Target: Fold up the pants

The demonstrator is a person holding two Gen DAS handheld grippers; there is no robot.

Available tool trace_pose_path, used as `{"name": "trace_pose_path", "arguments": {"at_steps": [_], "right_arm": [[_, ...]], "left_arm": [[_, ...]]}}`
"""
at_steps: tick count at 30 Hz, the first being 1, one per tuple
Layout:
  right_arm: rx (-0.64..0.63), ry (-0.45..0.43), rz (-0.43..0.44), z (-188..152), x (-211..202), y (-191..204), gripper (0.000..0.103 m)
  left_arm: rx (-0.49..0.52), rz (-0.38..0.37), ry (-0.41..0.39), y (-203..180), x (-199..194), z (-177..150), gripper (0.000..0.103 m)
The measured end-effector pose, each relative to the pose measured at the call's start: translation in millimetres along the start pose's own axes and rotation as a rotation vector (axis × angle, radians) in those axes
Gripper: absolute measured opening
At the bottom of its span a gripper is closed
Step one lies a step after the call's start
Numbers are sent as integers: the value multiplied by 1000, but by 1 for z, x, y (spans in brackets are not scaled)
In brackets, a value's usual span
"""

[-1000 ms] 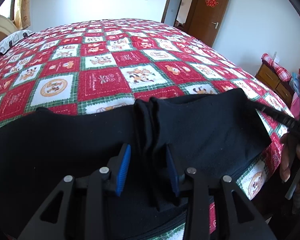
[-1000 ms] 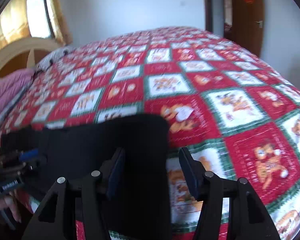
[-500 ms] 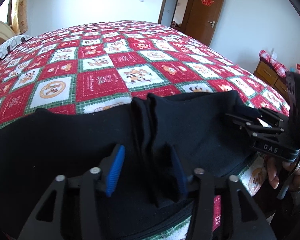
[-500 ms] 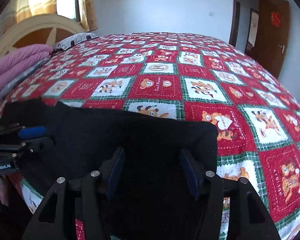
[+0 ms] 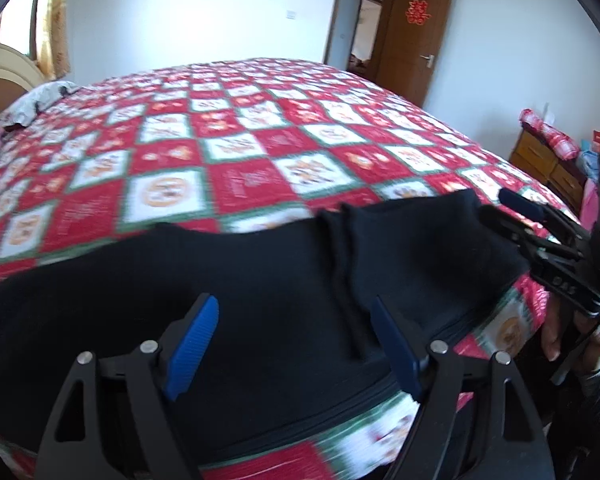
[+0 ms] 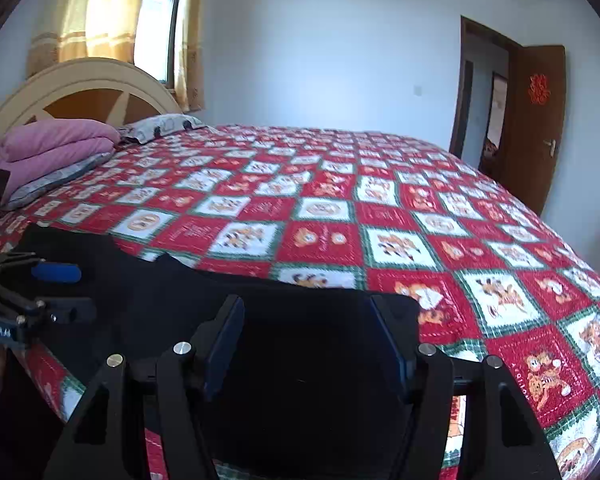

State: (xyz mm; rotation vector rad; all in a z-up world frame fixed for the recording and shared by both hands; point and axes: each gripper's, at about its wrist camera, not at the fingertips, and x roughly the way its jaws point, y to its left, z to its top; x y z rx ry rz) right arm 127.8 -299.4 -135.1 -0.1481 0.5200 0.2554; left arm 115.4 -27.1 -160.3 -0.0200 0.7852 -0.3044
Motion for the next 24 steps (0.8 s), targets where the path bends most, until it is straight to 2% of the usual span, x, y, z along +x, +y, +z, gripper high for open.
{"name": "trace_pose_path", "arguments": {"at_steps": [3, 7, 12, 14, 19, 24], "right_arm": [[8, -14, 36, 3, -6, 12, 64], [-12, -9, 85, 1, -8, 32, 64], [-79, -6, 107, -6, -8, 57, 64], [-95, -5, 110, -8, -8, 64, 64], [-108, -4, 119, -12, -7, 74, 64], [-115, 13, 122, -17, -3, 79, 64]], "left_arm": [[-4, 59, -9, 29, -14, -2, 82], [-43, 177, -8, 88, -34, -9, 82], [-174, 327, -30, 174, -61, -28, 82], [-241, 359, -38, 203, -66, -37, 82], [-370, 311, -45, 242, -60, -54, 82], [-370, 245, -48, 243, -46, -61, 80]]}}
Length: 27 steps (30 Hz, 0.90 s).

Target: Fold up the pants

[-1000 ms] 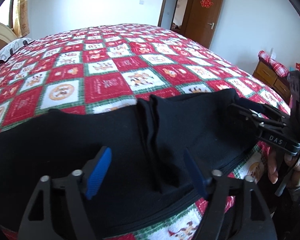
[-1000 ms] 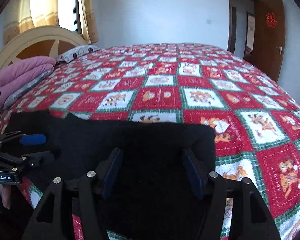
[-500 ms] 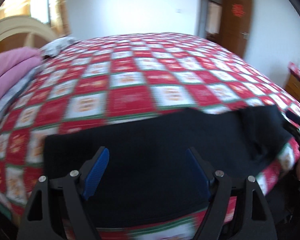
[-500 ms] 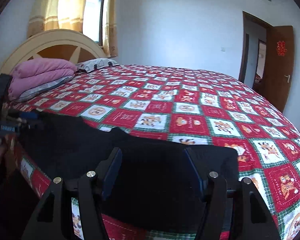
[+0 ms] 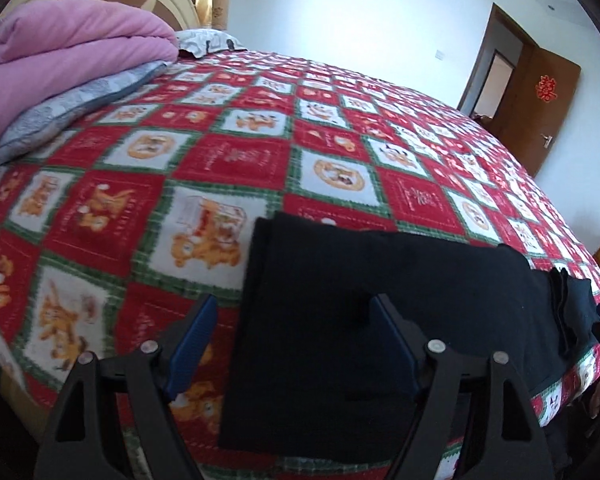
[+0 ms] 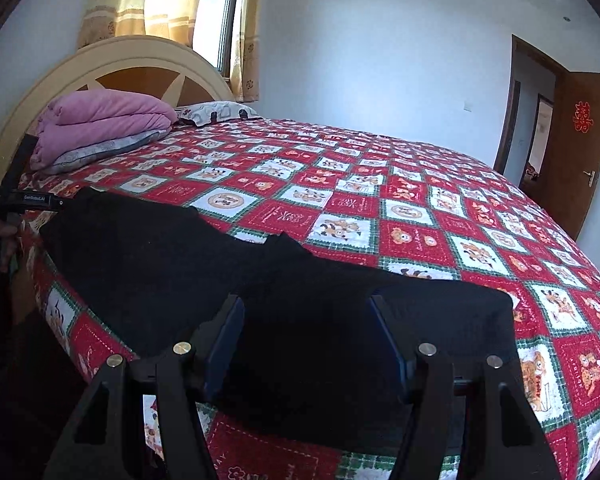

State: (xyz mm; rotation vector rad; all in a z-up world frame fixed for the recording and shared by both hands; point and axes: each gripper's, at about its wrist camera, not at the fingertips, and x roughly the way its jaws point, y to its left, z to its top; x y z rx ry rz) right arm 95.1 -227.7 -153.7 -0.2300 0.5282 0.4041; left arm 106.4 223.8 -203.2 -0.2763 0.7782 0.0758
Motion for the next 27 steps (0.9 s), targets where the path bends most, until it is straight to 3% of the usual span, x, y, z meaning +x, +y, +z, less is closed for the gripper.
{"name": "trace_pose_path", "arguments": {"at_steps": [5, 8, 10, 12, 16, 18, 22, 27], "right_arm": [[-11, 1, 0, -2, 0, 4, 64], [-7, 1, -5, -2, 1, 3, 64], [-2, 7, -5, -2, 2, 2, 64], [3, 5, -9, -2, 1, 0, 64], [8, -10, -12, 0, -2, -2, 64], [15, -13, -17, 1, -3, -4, 64], [77, 9, -39, 2, -1, -20, 64], [238, 40, -74, 7, -1, -59, 64]], "left_arm": [[-43, -26, -18, 9, 8, -1, 80], [25, -20, 11, 1, 6, 0, 55], [30, -35, 35, -2, 2, 3, 32], [36, -42, 39, -6, -1, 5, 23], [39, -46, 32, -13, -10, 8, 21], [1, -85, 20, -11, -20, 12, 21], [-69, -206, -2, -17, -43, 22, 21], [-116, -398, -11, -54, -75, 35, 21]]}}
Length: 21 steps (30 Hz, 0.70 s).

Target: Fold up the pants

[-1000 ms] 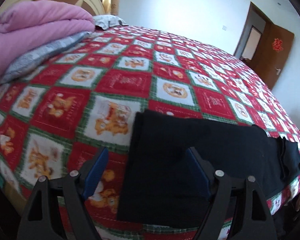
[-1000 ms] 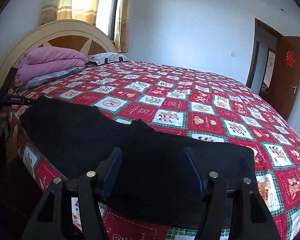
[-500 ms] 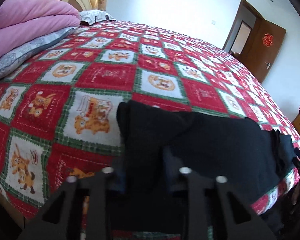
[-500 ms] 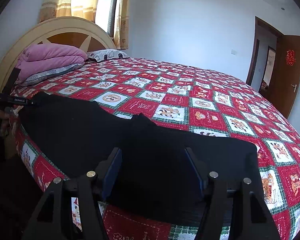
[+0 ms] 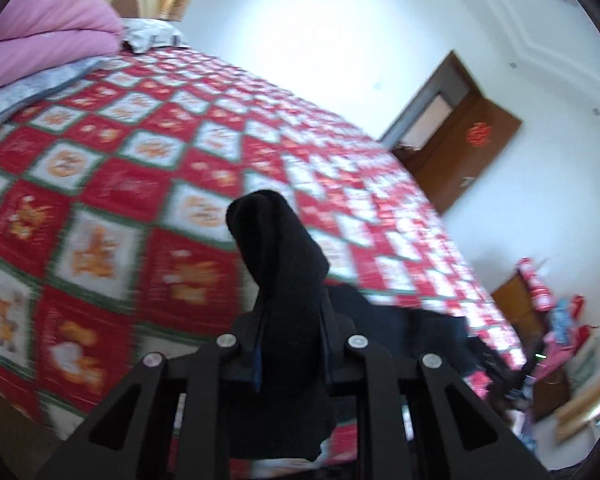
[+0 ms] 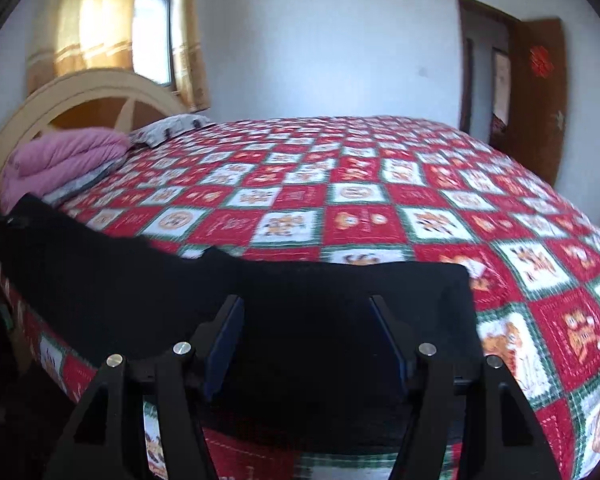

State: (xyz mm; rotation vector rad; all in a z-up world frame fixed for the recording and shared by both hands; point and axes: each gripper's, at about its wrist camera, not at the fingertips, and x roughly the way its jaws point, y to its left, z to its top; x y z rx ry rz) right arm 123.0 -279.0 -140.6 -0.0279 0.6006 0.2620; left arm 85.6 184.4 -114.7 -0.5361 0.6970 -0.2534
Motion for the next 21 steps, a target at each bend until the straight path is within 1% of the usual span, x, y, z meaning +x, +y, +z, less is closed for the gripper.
{"name": "trace_pose_path", "arguments": {"at_steps": [1, 2, 4, 5, 9, 11, 12, 15, 18, 21], "right_arm": [[43, 6, -15, 3, 0, -11, 64], [86, 9, -34, 6, -1, -22, 64], [162, 8, -70, 10, -3, -46, 64], [191, 6, -85, 12, -5, -56, 64], [277, -7, -125, 14, -10, -87, 64], [301, -6, -142, 15, -11, -98, 64], [311, -8, -145, 15, -11, -103, 64], [335, -7, -162, 15, -11, -115, 64], [368, -10, -179, 13, -12, -128, 64], [404, -15, -192, 12, -12, -141, 64]], "left_arm": [[-1, -25, -1, -11, 0, 2, 21], [-5, -72, 0, -26, 1, 5, 21], [-6, -120, 0, -44, 3, 11, 21], [0, -151, 0, -60, 6, 15, 21], [51, -206, 8, -106, 19, 23, 21], [78, -240, 35, -134, 33, 26, 21], [86, -253, 44, -142, 37, 24, 21], [148, -273, 93, -177, 64, 21, 21], [189, -274, 151, -200, 93, 11, 21], [236, -251, 217, -221, 133, -4, 21]]}}
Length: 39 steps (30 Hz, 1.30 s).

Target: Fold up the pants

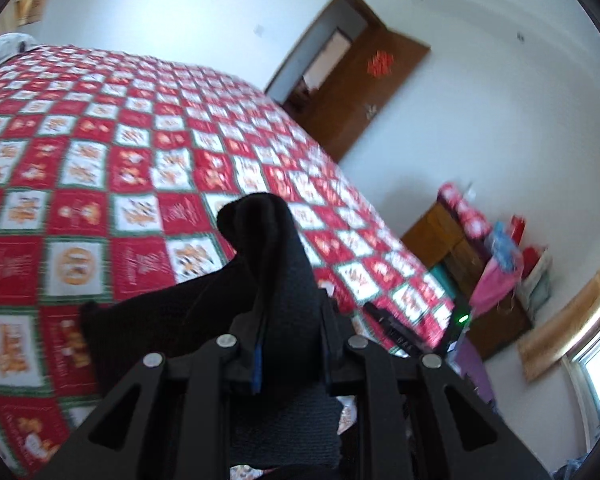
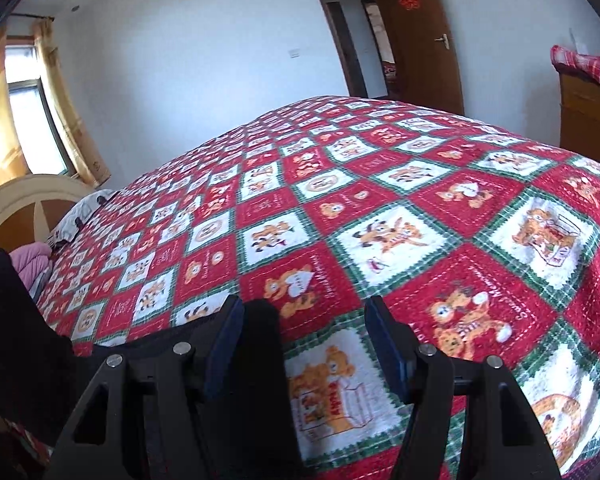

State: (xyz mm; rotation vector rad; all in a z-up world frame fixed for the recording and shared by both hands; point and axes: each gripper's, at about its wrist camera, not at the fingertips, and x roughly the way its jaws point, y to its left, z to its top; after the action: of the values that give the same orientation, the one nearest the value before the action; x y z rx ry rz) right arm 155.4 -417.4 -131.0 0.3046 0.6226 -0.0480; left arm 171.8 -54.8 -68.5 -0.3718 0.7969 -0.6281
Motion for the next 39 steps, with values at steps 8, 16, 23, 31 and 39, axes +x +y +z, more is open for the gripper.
{"name": "trace_pose_path", "arguments": {"at_steps": [8, 16, 23, 31, 39], "right_arm": [[91, 35, -1, 1, 11, -22, 64], [107, 47, 3, -1, 17, -25, 64], [131, 24, -3, 4, 12, -35, 64], [114, -37, 104, 27, -23, -27, 64], [-282, 246, 208, 12, -26, 64, 64]], "left_arm": [[15, -17, 155, -27, 82, -22, 21], [100, -13, 242, -60, 136, -38, 29], [133, -82, 137, -73, 105, -46, 70], [196, 81, -6, -38, 44, -60, 97], [56, 215, 11, 36, 41, -97, 97]]}}
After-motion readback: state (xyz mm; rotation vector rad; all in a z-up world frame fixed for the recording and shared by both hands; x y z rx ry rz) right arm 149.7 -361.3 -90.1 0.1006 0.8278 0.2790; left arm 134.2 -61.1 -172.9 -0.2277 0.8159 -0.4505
